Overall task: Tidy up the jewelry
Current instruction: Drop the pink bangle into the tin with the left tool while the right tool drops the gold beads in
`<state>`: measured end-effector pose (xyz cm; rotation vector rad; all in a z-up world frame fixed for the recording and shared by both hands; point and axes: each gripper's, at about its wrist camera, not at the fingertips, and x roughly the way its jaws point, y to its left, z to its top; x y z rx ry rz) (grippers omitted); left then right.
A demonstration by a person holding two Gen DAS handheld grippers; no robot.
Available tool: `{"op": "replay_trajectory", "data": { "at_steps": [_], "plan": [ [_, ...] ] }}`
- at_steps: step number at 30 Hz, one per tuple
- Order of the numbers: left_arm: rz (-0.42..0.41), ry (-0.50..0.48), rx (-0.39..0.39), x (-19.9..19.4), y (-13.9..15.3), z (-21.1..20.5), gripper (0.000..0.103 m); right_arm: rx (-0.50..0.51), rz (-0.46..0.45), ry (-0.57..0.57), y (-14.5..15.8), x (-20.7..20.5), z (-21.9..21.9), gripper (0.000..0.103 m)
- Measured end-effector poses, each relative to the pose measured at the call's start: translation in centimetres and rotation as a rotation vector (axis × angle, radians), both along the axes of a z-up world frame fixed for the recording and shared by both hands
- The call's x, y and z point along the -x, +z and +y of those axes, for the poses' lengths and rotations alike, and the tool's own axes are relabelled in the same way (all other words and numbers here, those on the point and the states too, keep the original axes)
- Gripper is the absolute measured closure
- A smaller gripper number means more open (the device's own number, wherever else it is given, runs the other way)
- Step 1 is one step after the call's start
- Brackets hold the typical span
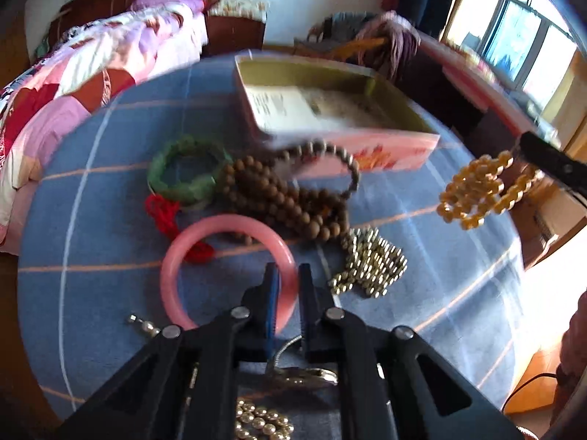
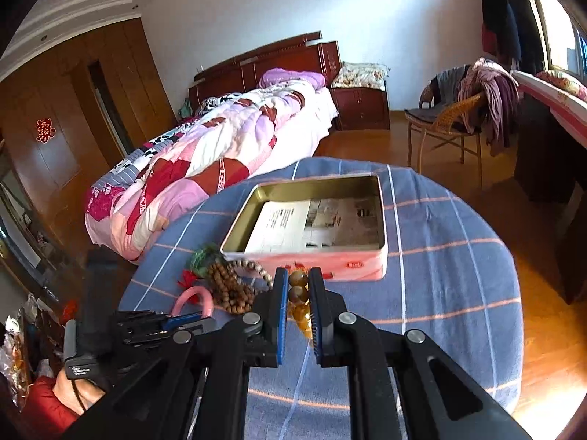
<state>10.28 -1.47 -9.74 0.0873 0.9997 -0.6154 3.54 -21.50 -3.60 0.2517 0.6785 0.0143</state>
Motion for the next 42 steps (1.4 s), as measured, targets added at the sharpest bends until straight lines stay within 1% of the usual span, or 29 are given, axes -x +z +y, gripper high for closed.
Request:
{"op": "replay_trajectory", "data": {
  "at_steps": [3, 6, 10, 12, 16, 18, 21, 22, 23, 24, 25, 26, 27, 28, 29, 30, 31, 32, 35, 38, 42],
  "plan": [
    [-0.046, -0.005, 0.072, 0.4, 1.9, 0.9, 0.092, -0.014, -0.020, 0.004, 0.9, -0.6, -0.3, 0.093],
    [-0.088, -0.006, 0.117, 0.6, 4.3, 1.2, 0.092, -0.019, -0.045, 0.008, 2.1, -1.8, -0.9, 0.093],
    [-0.129, -0.034, 0.191, -0.9, 7.2, 0.3, 0.092, -0.020, -0.076, 0.004, 3.2, -4.2, -1.8, 0.093],
    [-0.147, -0.046, 0.230, -2.1, 8.3, -0.9, 0.092, -0.023, -0.082, 0.000, 3.3, -5.8, -2.2, 0.093],
    [-0.170, -0.069, 0.228, -5.2, 8.3, -4.5, 0.092, -0.030, -0.057, -0.013, 2.0, -9.5, -3.1, 0.093],
    [-0.171, -0.073, 0.212, -6.4, 7.4, -6.1, 0.092, -0.043, -0.039, -0.026, 0.6, -11.0, -3.6, 0.093],
    [-0.146, -0.072, 0.188, -8.0, 5.5, -8.0, 0.092, -0.056, -0.005, -0.041, -1.6, -12.8, -4.2, 0.092],
    [-0.135, -0.068, 0.176, -8.5, 4.9, -8.6, 0.092, -0.070, 0.002, -0.051, -2.2, -13.2, -4.5, 0.090],
    [-0.130, -0.063, 0.157, -9.0, 4.1, -9.2, 0.092, -0.088, 0.012, -0.057, -2.7, -13.6, -4.8, 0.085],
    [-0.125, -0.058, 0.143, -9.3, 3.6, -9.4, 0.091, -0.108, 0.029, -0.062, -3.2, -13.9, -5.2, 0.064],
    [-0.116, -0.055, 0.124, -9.4, 3.2, -9.7, 0.091, -0.129, 0.053, -0.068, -3.7, -14.1, -5.6, 0.041],
    [-0.112, -0.046, 0.099, -9.6, 2.9, -10.0, 0.086, -0.136, 0.052, -0.072, -3.8, -14.0, -5.8, 0.036],
    [-0.106, -0.044, 0.084, -9.6, 2.8, -10.1, 0.072, -0.135, 0.031, -0.088, -3.6, -13.5, -6.0, 0.035],
    [-0.105, -0.040, 0.081, -9.4, 3.0, -9.9, 0.061, -0.127, 0.017, -0.101, -3.3, -13.0, -6.1, 0.035],
    [-0.118, -0.025, 0.082, -9.1, 3.3, -9.6, 0.034, -0.117, 0.005, -0.117, -3.0, -12.5, -6.2, 0.035],
    [-0.136, -0.006, 0.083, -8.9, 3.7, -9.3, 0.010, -0.111, -0.006, -0.136, -2.6, -12.0, -6.3, 0.035],
    [-0.159, 0.015, 0.086, -8.6, 4.2, -8.9, 0.005, -0.108, -0.019, -0.159, -2.3, -11.3, -6.5, 0.036],
    [-0.180, 0.030, 0.097, -8.1, 4.8, -8.2, 0.004, -0.107, -0.036, -0.175, -1.9, -10.4, -6.5, 0.036],
    [-0.184, 0.061, 0.100, -7.8, 5.8, -6.5, 0.004, -0.087, -0.050, -0.203, -1.4, -8.5, -6.2, 0.036],
    [-0.199, 0.098, 0.118, -6.3, 6.6, -4.0, 0.004, -0.071, -0.058, -0.189, -1.4, -6.2, -5.1, 0.036],
    [-0.219, 0.143, 0.114, -4.5, 7.0, -1.3, 0.004, -0.050, -0.046, -0.167, -2.1, -3.4, -3.4, 0.036]
  ]
}}
